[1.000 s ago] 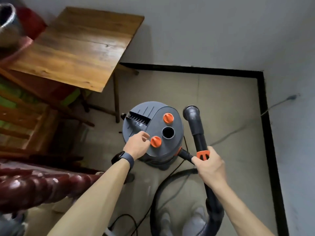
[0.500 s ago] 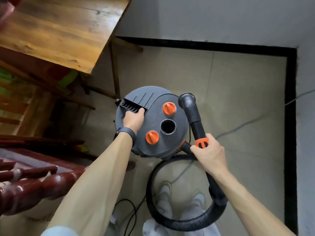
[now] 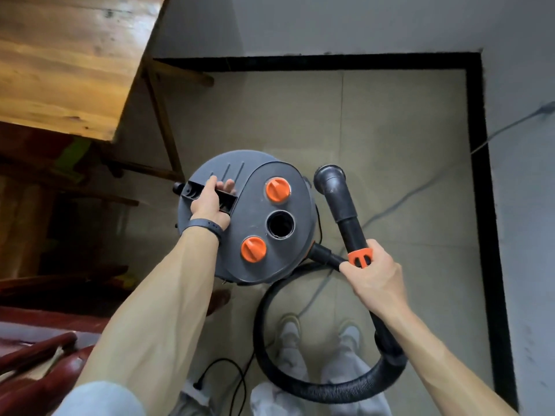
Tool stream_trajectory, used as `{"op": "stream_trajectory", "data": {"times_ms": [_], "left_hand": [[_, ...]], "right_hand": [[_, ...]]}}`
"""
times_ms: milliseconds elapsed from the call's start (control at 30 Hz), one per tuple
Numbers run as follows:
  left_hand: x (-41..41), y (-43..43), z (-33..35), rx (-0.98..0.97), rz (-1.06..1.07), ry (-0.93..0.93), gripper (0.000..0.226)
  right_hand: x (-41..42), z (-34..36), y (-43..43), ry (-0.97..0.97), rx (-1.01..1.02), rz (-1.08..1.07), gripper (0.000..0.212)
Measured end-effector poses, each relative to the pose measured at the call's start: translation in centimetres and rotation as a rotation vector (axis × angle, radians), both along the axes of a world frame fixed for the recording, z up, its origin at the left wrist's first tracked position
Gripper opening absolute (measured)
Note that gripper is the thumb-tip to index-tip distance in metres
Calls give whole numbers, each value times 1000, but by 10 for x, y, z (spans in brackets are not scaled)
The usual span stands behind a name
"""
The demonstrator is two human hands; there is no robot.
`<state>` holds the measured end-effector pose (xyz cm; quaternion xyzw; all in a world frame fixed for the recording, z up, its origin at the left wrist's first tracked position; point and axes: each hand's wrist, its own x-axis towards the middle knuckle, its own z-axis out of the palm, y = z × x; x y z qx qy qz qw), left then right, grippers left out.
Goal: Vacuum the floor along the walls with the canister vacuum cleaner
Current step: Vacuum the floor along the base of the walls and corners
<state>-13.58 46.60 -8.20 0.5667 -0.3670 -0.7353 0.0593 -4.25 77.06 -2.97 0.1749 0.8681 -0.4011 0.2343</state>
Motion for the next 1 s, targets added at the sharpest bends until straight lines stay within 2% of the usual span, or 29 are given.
{"op": "stream_trajectory", "data": {"times_ms": [100, 200, 400, 600, 733, 900, 1000], "left_hand": [[-1, -2, 0, 4, -18, -12, 33], [-2, 1, 2, -27, -48, -71, 29], [22, 31, 13, 70, -146, -191, 31], [65, 88, 34, 24, -279, -309, 19], [69, 123, 74, 1, -347, -301, 25], [96, 176, 136, -12, -367, -259, 32], [132, 210, 159, -58, -506, -260, 25]], "right_hand": [[4, -3, 8, 3, 8, -15, 21], [10, -2, 18, 11, 6, -28, 22], [31, 27, 51, 28, 37, -127, 22], [67, 107, 123, 53, 153, -336, 19], [99, 170, 183, 97, 278, -441, 16], [177, 229, 230, -1, 412, -527, 20], [237, 273, 268, -23, 451, -564, 24]]}}
